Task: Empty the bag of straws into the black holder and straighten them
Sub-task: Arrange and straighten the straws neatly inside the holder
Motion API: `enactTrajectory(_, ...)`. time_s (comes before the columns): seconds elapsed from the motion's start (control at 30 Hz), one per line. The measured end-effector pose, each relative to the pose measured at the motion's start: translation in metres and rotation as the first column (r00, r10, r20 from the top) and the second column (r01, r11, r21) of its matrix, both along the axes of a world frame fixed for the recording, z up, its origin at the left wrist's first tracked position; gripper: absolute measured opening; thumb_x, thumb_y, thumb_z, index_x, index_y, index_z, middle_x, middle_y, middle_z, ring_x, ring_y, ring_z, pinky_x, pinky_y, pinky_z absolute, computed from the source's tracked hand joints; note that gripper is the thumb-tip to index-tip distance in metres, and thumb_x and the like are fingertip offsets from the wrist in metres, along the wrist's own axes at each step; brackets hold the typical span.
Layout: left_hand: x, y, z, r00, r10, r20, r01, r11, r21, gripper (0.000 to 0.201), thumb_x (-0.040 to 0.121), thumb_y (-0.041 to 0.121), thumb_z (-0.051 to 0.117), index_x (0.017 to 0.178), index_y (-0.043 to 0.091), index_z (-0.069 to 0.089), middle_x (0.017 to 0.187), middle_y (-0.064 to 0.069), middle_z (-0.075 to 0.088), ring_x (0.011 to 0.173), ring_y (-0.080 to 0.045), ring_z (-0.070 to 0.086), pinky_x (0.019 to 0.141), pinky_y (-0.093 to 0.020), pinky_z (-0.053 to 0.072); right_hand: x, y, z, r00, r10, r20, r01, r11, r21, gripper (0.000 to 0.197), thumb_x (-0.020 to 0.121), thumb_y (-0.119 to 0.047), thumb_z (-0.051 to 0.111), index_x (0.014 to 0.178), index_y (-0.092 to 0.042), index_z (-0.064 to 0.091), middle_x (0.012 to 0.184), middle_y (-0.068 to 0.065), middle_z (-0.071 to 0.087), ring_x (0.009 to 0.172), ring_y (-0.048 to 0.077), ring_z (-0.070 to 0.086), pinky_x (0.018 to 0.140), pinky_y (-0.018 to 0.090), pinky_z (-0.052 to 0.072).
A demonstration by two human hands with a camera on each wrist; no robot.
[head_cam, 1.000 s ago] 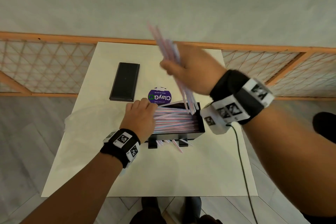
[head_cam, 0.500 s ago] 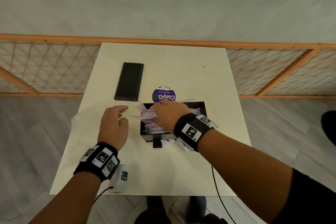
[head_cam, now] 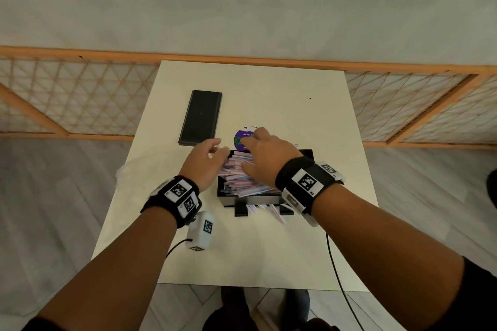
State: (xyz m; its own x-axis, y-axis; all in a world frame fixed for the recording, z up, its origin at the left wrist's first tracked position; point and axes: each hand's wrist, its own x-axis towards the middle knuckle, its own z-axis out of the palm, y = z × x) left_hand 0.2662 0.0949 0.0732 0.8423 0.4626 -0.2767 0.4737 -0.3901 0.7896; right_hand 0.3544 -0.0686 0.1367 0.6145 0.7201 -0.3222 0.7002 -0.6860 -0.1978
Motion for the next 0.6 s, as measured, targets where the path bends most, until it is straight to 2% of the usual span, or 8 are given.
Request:
enactTrajectory(0.07,0.004,0.002,0.002,0.996,-0.077,-0.039,0.08,0.993,0.086,0.041,0.101,0.035,0.057,0.14,0.023,0.058,0.13,-0.003,0.056,0.117,-0.019,0.058,0.097,-0.028,0.041,0.003,0.003,-0.008,0.998,-0.009,-0.057,0.006,0.999,-0.043,0.059,0.097,-0.037,0.052,0.15,-0.019,0.033,0.148,0.009,0.037,0.12,0.034,0.056,0.096,0.043,0.051)
enactTrajectory(0.17,0.008,0.003,0.005,0.991,-0.115,-0.072,0.125,0.98,0.156,0.033,0.1,0.029,0.06,0.132,0.023,0.063,0.131,-0.006,0.054,0.108,-0.019,0.06,0.093,-0.029,0.045,0.002,0.002,-0.021,0.996,0.022,-0.089,-0.031,0.994,-0.1,0.055,0.099,-0.032,0.046,0.151,-0.02,0.033,0.143,0.01,0.042,0.122,0.033,0.054,0.1,0.045,0.049)
enactTrajectory(0.23,0.01,0.003,0.006,0.989,-0.128,-0.075,0.141,0.97,0.2,0.029,0.099,0.027,0.063,0.128,0.023,0.065,0.127,-0.005,0.053,0.102,-0.019,0.062,0.09,-0.03,0.048,0.002,-0.001,-0.028,0.998,0.028,-0.059,-0.032,0.997,-0.065,0.049,0.101,-0.029,0.046,0.148,-0.021,0.037,0.138,0.011,0.046,0.119,0.033,0.055,0.099,0.045,0.049)
enactTrajectory(0.33,0.01,0.004,0.008,0.989,-0.131,-0.07,0.144,0.96,0.24,0.023,0.097,0.026,0.067,0.12,0.022,0.066,0.119,-0.002,0.052,0.094,-0.017,0.061,0.082,-0.027,0.044,0.002,-0.006,-0.038,0.999,0.035,0.022,-0.035,0.999,0.019,0.035,0.101,-0.026,0.048,0.135,-0.02,0.051,0.127,0.01,0.05,0.11,0.034,0.057,0.092,0.043,0.052)
enactTrajectory(0.47,0.012,0.005,0.008,0.989,-0.133,-0.068,0.147,0.953,0.266,0.012,0.096,0.024,0.068,0.107,0.021,0.064,0.112,-0.001,0.055,0.09,-0.015,0.06,0.077,-0.028,0.043,0.003,-0.014,-0.041,0.997,0.054,0.062,-0.057,0.997,0.045,0.032,0.102,-0.032,0.051,0.132,-0.024,0.057,0.123,0.008,0.051,0.106,0.031,0.057,0.088,0.042,0.054)
enactTrajectory(0.53,0.013,0.007,0.006,0.987,-0.137,-0.078,0.153,0.954,0.259,0.008,0.095,0.023,0.069,0.101,0.023,0.064,0.108,-0.001,0.058,0.088,-0.015,0.06,0.076,-0.028,0.046,0.005,-0.017,-0.039,0.998,0.043,0.047,-0.045,0.998,0.041,0.032,0.102,-0.033,0.049,0.131,-0.023,0.058,0.124,0.008,0.05,0.104,0.031,0.058,0.088,0.041,0.053)
enactTrajectory(0.6,0.015,0.01,0.008,0.987,-0.131,-0.092,0.148,0.967,0.208,0.006,0.095,0.022,0.068,0.096,0.024,0.063,0.102,-0.001,0.063,0.085,-0.018,0.066,0.077,-0.036,0.056,0.006,-0.018,-0.036,0.999,0.035,0.031,-0.036,0.999,0.026,0.033,0.103,-0.035,0.048,0.131,-0.022,0.059,0.125,0.008,0.049,0.103,0.031,0.06,0.089,0.04,0.052)
